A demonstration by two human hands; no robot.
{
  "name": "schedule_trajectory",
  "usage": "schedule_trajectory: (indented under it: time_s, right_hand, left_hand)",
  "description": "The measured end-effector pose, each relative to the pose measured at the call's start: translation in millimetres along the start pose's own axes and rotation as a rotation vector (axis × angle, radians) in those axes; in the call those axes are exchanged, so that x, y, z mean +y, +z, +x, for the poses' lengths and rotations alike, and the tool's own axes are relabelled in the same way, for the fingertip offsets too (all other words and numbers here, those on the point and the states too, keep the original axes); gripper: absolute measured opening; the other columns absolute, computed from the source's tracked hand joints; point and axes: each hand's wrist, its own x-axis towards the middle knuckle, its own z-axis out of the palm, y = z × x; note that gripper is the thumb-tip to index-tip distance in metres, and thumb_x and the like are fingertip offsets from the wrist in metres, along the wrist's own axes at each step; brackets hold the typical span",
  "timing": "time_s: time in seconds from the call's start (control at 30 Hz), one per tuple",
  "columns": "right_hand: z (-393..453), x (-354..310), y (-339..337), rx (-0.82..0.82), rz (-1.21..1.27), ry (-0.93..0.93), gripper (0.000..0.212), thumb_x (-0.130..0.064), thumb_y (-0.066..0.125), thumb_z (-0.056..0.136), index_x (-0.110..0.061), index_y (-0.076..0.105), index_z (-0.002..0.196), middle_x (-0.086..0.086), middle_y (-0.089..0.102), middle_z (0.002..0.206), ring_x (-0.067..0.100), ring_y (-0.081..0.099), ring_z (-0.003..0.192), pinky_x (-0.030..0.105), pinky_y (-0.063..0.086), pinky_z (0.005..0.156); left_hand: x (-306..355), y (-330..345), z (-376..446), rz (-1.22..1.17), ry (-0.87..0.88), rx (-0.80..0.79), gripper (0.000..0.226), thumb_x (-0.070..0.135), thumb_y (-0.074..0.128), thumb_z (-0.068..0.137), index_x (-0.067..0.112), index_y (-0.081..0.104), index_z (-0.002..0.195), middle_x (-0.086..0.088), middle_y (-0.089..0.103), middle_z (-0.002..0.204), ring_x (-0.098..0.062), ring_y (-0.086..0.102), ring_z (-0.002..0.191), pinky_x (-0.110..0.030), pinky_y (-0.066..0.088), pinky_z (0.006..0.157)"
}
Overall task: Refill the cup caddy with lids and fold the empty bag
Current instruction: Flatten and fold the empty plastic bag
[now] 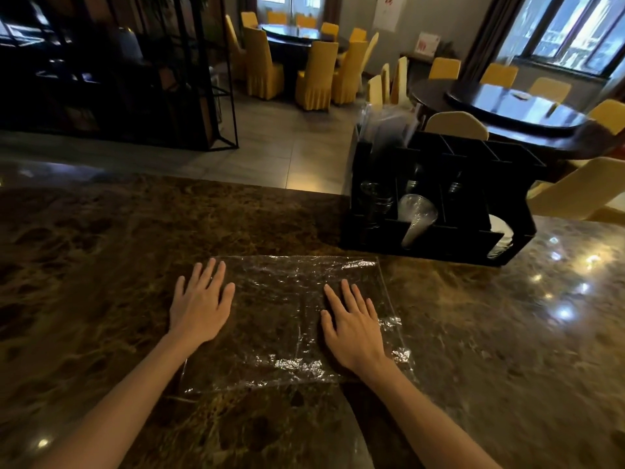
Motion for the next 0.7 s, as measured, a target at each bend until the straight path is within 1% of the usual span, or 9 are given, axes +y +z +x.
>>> schedule_trajectory:
  time_s: [0.07,0.1,0.23,0.3,0.37,0.43,0.53,0.63,0.7]
  right_hand:
    - [-1,-19,-2,0.022,-0.002,-0.026,0.060,-0.046,0.023,0.109,-0.029,0.009,0.165,0.002,0.001,0.174,0.020,-0.007,0.160,0.041,-0.007,0.126]
    - [-3,-31,-2,0.031,0.016,-0.068,0.061,-0.046,0.023,0.108,-0.028,0.009,0.165,0.002,0.001,0.174,0.020,-0.008,0.159,0.040,-0.007,0.125]
    - [-21,-73,12,-0.027,0.094,-0.276,0.062,-0.059,0.016,0.106,-0.035,0.013,0.163,-0.003,0.001,0.173,0.016,-0.008,0.159,0.043,-0.003,0.129]
    - [-32,-78,22,-0.071,0.081,-0.323,0.062,-0.062,0.012,0.105,-0.040,0.009,0.163,-0.006,-0.002,0.172,0.014,-0.010,0.158,0.042,-0.003,0.129]
    - [-38,-70,27,-0.070,0.044,-0.334,0.061,-0.063,0.010,0.105,-0.044,0.003,0.162,-0.009,-0.006,0.171,0.013,-0.012,0.157,0.041,-0.006,0.128]
    - [-40,-56,25,-0.059,0.019,-0.311,0.059,-0.063,0.009,0.105,-0.047,-0.001,0.161,-0.011,-0.009,0.170,0.012,-0.014,0.156,0.040,-0.007,0.128]
    - [-37,-30,17,-0.061,-0.014,-0.228,0.060,-0.066,0.005,0.103,-0.049,-0.004,0.160,-0.014,-0.012,0.169,0.012,-0.016,0.156,0.040,-0.007,0.128]
    - [-29,7,5,-0.054,-0.047,-0.123,0.059,-0.066,0.007,0.103,-0.051,-0.004,0.159,-0.015,-0.011,0.169,0.014,-0.012,0.158,0.039,-0.007,0.126]
    - [-24,32,-5,-0.047,-0.069,-0.058,0.060,-0.065,0.010,0.103,-0.051,-0.001,0.160,-0.012,-0.005,0.172,0.017,-0.007,0.159,0.042,-0.002,0.127]
  left_hand:
    - [2,2,-6,-0.004,-0.019,0.018,0.066,0.055,0.012,0.102,0.022,0.012,0.160,0.001,0.009,0.169,-0.022,0.005,0.156,-0.048,0.008,0.124]
    - [2,3,-9,0.001,-0.027,0.022,0.067,0.056,0.012,0.102,0.024,0.011,0.160,0.001,0.009,0.169,-0.023,0.005,0.156,-0.049,0.008,0.124]
    - [5,4,-21,0.037,-0.064,0.022,0.066,0.063,0.010,0.099,0.037,0.004,0.159,0.001,0.006,0.169,-0.027,0.004,0.155,-0.052,0.007,0.122]
    - [3,2,-27,0.037,-0.101,0.021,0.067,0.065,0.011,0.098,0.039,0.004,0.159,0.002,0.006,0.169,-0.029,0.004,0.155,-0.054,0.008,0.123]
    - [0,0,-33,0.046,-0.138,0.018,0.067,0.066,0.011,0.097,0.040,0.004,0.159,0.003,0.005,0.170,-0.030,0.003,0.155,-0.055,0.008,0.123]
    - [-1,-1,-39,0.045,-0.156,0.014,0.068,0.067,0.009,0.097,0.040,0.003,0.159,0.003,0.004,0.170,-0.031,0.002,0.155,-0.056,0.007,0.123]
    - [-1,-3,-45,0.038,-0.186,-0.001,0.069,0.068,0.007,0.096,0.039,0.003,0.159,0.003,0.003,0.170,-0.033,0.000,0.155,-0.057,0.006,0.123]
    - [1,-3,-51,0.041,-0.213,0.007,0.071,0.068,0.005,0.095,0.038,0.005,0.159,0.002,0.005,0.170,-0.034,0.000,0.155,-0.059,0.007,0.122]
    - [3,-4,-56,0.059,-0.218,0.023,0.072,0.068,0.006,0.095,0.036,0.009,0.159,0.000,0.008,0.170,-0.033,-0.001,0.155,-0.060,0.008,0.122]
